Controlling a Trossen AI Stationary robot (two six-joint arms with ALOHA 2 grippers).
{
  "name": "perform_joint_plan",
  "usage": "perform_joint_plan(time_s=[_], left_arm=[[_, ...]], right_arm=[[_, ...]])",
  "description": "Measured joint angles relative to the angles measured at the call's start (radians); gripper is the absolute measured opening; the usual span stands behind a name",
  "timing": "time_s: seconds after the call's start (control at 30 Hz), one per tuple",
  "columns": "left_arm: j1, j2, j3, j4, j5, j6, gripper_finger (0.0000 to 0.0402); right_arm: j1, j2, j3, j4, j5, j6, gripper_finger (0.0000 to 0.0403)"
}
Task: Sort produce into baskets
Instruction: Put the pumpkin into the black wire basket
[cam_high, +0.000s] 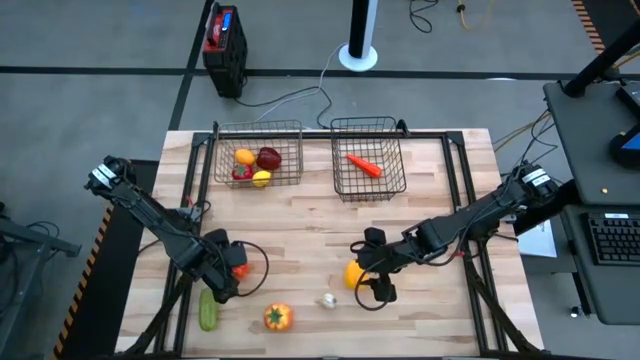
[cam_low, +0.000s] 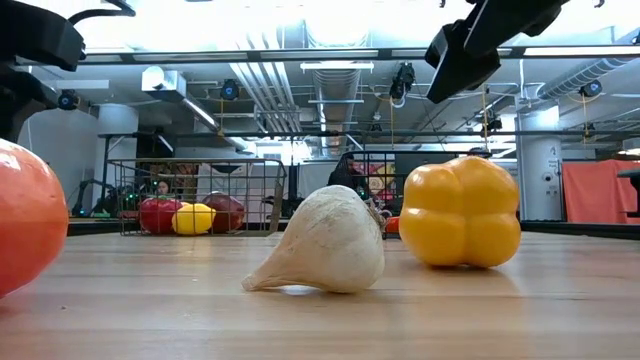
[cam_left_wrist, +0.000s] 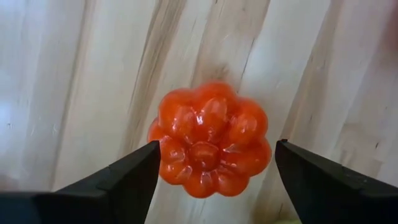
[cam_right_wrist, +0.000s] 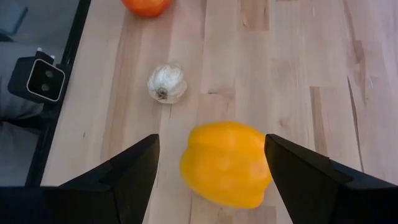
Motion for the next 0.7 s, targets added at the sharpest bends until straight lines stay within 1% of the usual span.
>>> perform_joint_plan(time_s=[0.47,0.53,0.6,0.7], left_arm=[[0.000,-0.002,0.000,0.013,-0.015,0.009,0.0303],[0.000,-0.004,0.000,0.015,0.013,0.010,0.0312],[0.000,-0.004,0.000,0.015,0.039,0.003,0.0331],[0.000,-0.001,0.000,0.011,0.020,0.009,0.0370]], right_arm=[[0.000,0.000,-0.001,0.002,0.024,-0.001,0.0285],[0.000,0.000,-0.002,0.002,0.024,-0.001,0.0286],[0.000,0.000,-0.002,0.002,0.024,-0.001,0.0285],[0.000,0.000,-0.002,0.002,0.024,-0.001,0.0282]])
